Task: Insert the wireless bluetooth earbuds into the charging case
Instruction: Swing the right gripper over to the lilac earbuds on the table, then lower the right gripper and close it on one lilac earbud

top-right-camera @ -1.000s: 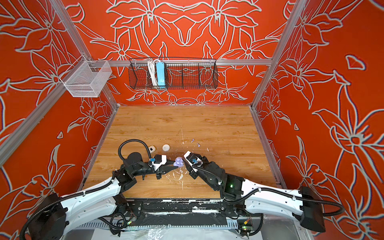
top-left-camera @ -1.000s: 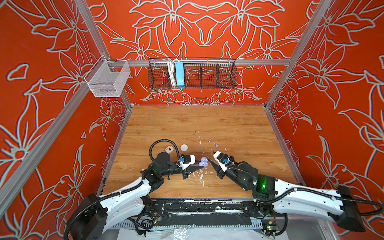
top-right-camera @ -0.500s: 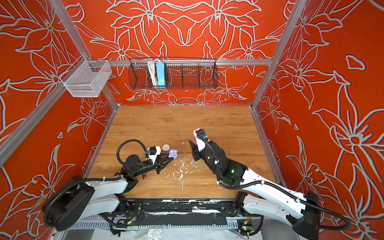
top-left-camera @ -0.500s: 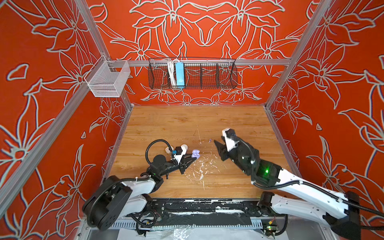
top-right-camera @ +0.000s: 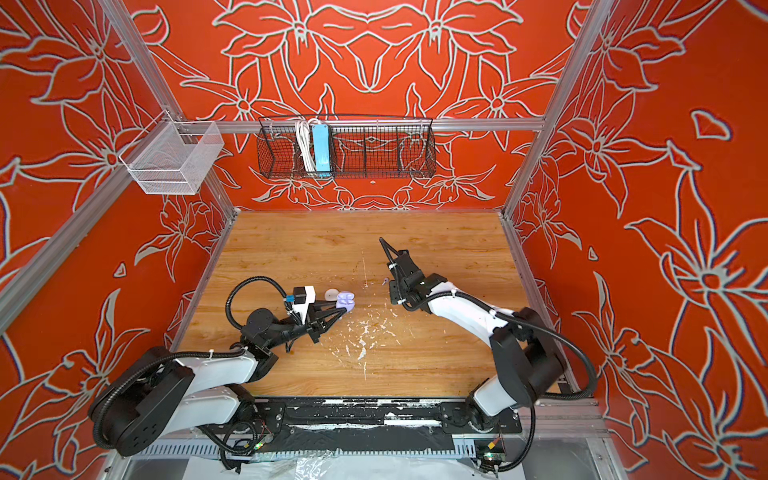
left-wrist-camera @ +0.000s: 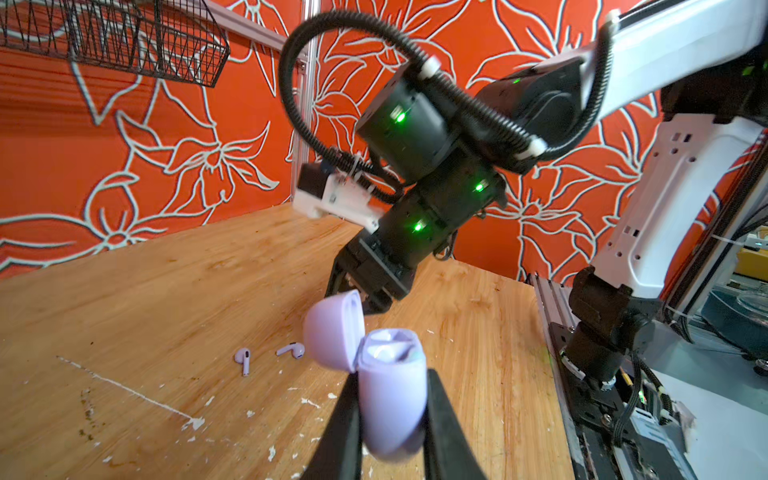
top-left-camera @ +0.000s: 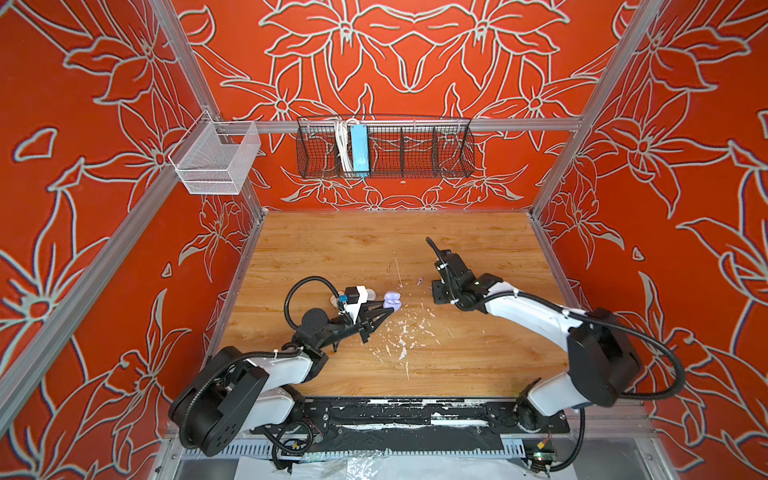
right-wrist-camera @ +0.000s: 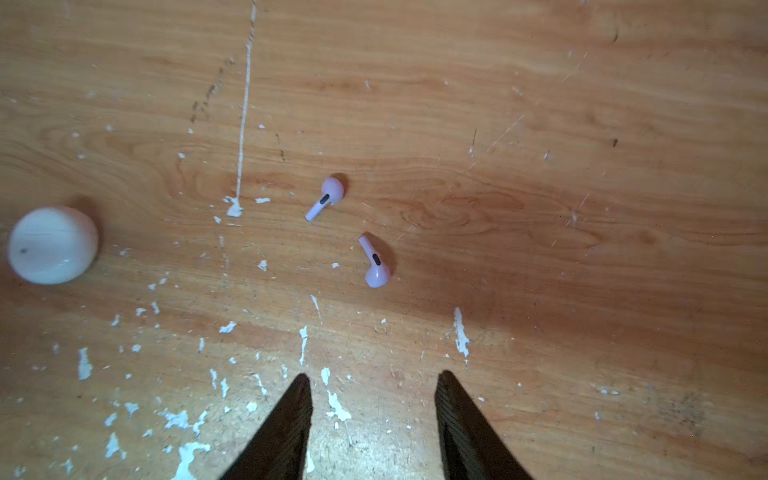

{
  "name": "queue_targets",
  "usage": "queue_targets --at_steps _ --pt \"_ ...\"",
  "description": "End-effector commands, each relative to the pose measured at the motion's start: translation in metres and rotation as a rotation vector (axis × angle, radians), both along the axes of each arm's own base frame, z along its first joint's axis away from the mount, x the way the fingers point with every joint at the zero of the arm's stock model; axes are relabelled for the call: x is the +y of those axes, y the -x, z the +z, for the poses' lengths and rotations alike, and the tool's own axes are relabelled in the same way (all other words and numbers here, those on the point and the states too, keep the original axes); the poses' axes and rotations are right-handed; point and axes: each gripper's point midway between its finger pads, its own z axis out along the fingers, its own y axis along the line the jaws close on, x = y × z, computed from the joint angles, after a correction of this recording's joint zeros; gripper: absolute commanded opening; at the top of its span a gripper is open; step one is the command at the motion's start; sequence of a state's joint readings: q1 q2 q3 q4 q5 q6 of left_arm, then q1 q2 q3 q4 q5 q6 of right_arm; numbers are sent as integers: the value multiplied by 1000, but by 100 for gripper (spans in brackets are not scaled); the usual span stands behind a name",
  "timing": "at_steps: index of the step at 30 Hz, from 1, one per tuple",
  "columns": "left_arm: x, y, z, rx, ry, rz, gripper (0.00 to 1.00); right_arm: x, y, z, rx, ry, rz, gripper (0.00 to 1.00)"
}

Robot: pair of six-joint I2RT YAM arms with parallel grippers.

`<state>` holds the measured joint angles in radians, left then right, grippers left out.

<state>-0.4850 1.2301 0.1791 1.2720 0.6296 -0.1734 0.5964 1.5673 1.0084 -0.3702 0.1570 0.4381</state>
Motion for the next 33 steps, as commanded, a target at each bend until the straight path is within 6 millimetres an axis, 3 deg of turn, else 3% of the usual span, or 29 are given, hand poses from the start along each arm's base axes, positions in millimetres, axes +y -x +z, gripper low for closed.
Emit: queue_targets --at_steps 1,5,12,33 --pt "0 1 12 -44 -4 3 0 4 -3 -11 73 3 -14 51" --pt "1 5 14 -64 -15 8 0 -1 -7 -31 116 76 -22 50" --pt "3 7 16 -84 -19 25 0 -5 -16 -48 146 159 -31 48" --pt "4 13 22 -117 -28 29 0 -36 -39 -81 185 215 -125 36"
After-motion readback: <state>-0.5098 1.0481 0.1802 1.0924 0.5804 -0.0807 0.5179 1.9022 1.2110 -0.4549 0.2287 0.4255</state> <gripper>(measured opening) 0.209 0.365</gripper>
